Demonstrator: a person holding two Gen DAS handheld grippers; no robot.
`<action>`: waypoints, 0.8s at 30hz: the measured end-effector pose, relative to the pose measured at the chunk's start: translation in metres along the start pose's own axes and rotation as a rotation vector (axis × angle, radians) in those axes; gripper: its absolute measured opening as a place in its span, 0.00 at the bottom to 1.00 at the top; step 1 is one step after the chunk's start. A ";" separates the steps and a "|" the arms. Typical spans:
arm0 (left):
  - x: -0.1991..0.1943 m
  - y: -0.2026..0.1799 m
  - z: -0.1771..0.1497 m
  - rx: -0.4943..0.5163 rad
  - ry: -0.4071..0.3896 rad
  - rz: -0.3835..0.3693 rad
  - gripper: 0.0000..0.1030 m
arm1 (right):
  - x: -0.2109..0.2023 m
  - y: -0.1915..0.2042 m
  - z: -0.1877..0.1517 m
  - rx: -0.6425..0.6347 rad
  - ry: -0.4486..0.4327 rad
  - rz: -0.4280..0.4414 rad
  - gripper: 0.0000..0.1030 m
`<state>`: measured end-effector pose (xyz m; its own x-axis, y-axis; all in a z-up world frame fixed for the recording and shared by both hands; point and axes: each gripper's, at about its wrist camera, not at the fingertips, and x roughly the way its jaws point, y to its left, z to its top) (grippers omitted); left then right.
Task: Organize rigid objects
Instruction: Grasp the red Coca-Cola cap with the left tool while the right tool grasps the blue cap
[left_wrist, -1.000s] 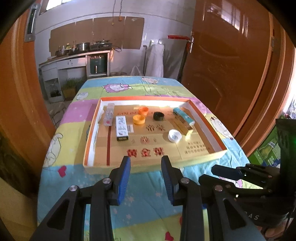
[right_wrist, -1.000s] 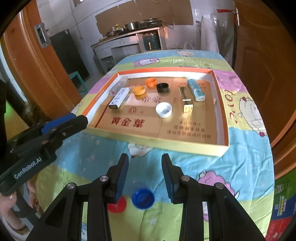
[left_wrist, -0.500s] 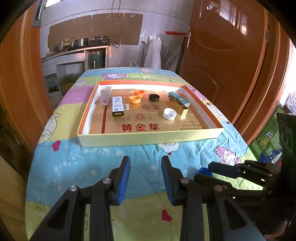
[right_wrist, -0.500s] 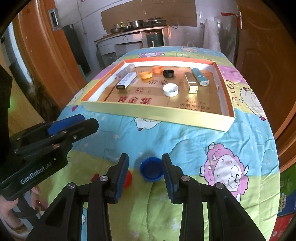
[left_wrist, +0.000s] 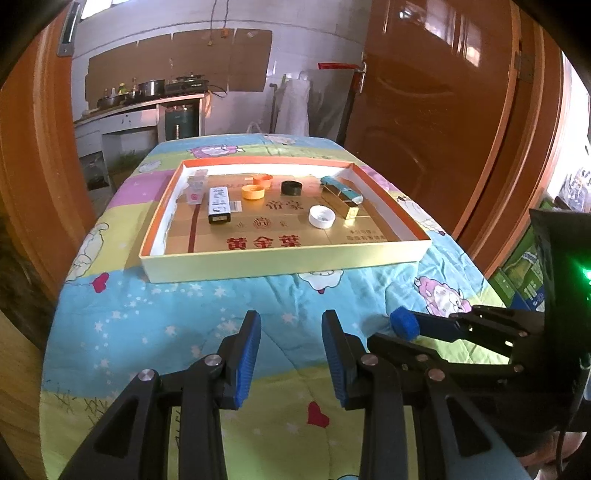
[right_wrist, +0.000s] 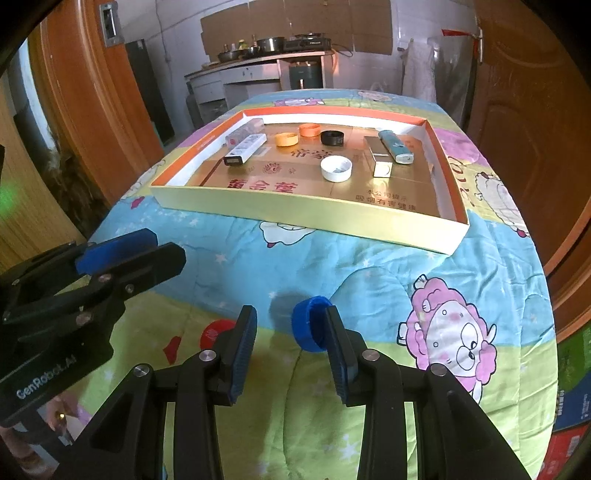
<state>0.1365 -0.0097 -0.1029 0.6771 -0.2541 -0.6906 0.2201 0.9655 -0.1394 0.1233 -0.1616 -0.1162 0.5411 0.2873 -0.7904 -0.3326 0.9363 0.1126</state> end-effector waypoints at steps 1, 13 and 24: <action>0.001 -0.001 -0.001 0.000 0.003 -0.002 0.33 | 0.000 0.000 0.000 0.000 0.002 -0.004 0.37; -0.001 -0.024 -0.018 0.077 0.001 -0.092 0.33 | -0.003 -0.017 -0.004 0.067 -0.006 -0.033 0.10; 0.014 -0.050 -0.032 0.183 0.046 -0.097 0.33 | -0.015 -0.023 -0.011 0.087 -0.030 -0.022 0.10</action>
<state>0.1122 -0.0594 -0.1285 0.6148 -0.3382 -0.7125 0.4091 0.9091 -0.0786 0.1143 -0.1896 -0.1129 0.5709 0.2712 -0.7749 -0.2526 0.9561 0.1485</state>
